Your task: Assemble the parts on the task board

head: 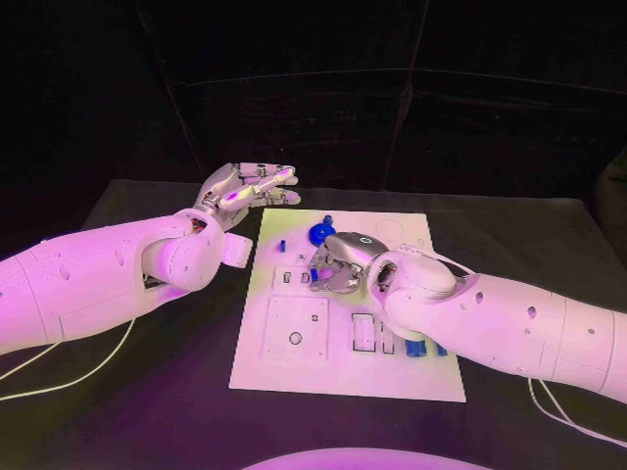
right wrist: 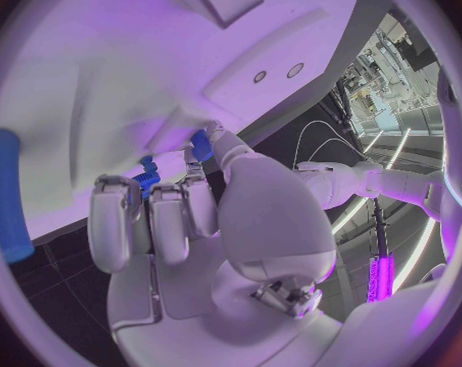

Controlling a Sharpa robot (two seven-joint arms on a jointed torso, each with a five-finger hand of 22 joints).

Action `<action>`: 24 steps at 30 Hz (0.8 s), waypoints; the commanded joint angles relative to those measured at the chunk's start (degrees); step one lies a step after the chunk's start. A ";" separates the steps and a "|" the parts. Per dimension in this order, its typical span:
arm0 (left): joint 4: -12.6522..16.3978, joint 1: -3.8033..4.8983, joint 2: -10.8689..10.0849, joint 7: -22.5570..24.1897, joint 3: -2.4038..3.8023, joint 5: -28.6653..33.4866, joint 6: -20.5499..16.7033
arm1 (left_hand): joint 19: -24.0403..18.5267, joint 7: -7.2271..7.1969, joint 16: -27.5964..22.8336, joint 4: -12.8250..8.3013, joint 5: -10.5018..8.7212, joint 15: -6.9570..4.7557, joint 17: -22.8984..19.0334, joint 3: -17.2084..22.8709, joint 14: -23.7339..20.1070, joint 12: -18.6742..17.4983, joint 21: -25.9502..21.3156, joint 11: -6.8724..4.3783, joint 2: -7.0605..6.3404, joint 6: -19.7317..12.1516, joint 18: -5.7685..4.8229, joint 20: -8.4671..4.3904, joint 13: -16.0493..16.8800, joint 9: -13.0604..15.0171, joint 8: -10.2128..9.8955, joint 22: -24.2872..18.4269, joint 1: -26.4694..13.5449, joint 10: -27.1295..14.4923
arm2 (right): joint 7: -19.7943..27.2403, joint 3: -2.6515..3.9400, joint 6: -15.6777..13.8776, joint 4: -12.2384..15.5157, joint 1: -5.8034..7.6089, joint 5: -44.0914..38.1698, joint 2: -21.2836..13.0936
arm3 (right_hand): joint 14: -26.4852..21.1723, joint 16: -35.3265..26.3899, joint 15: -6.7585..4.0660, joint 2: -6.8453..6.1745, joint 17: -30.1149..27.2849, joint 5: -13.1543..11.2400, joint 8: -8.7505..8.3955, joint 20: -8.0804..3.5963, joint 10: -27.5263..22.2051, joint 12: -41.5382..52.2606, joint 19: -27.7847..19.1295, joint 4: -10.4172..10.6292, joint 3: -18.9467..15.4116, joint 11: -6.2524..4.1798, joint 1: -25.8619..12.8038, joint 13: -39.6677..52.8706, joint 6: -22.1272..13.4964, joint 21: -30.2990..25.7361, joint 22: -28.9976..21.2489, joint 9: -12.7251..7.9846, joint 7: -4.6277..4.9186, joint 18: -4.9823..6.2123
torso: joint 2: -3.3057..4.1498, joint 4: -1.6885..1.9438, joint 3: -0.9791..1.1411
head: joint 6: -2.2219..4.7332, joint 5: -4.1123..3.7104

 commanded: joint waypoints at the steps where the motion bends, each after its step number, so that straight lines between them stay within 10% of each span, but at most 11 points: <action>1: 0.03 0.11 0.01 0.25 0.05 -0.12 0.72 | 0.22 0.05 -0.38 -0.30 -0.27 0.15 0.05 0.12 0.03 -0.05 -0.27 0.03 0.27 0.34 0.36 0.04 -0.04 -0.02 -0.32 -0.05 -0.24 0.23 | -1.65 -0.13 -0.70 -0.01 -0.09 -0.62 -0.11 | 4.87 -0.12 0.43 -0.24 9.20 -0.18 -0.06 0.57 -0.16 -0.21 0.87 0.18 -0.55 0.41 -0.71 6.69 -0.76 -0.14 4.02 0.05 0.12 -0.77 | 0.00 -0.02 -0.01 | -0.06 -0.02; 13: -0.13 0.11 -0.06 -0.14 0.05 -0.13 0.69 | 0.39 -0.09 -0.37 -0.45 -0.26 0.08 0.12 0.15 0.26 -0.02 -0.25 -0.06 0.31 0.50 0.40 0.00 -0.03 0.00 -0.28 -0.08 -0.26 0.37 | 3.08 -0.13 -9.90 1.67 -0.26 -0.43 -1.27 | 4.91 -0.05 0.86 -1.63 9.45 1.51 0.10 1.01 -0.91 -1.22 0.87 2.06 -4.39 0.90 -1.15 5.86 -3.21 -0.16 4.03 0.16 0.62 -0.77 | -0.03 0.02 0.05 | -0.03 -0.11; 24: -0.86 0.10 -0.64 -6.97 0.05 -8.83 -1.93 | 18.96 -5.50 17.15 -1.01 -0.26 -8.16 13.48 0.32 23.92 5.90 11.07 -6.95 0.69 8.56 0.51 -7.96 2.72 0.73 2.16 4.81 -1.54 17.73 | 20.33 -0.04 -12.46 10.41 0.80 12.79 -11.18 | 4.82 -0.18 0.99 -1.82 9.25 3.88 0.15 1.14 -1.49 -1.93 0.44 1.08 -6.21 1.01 2.44 5.28 -3.78 -0.56 3.26 0.20 0.77 -0.60 | -0.80 -0.22 0.31 | 0.27 0.09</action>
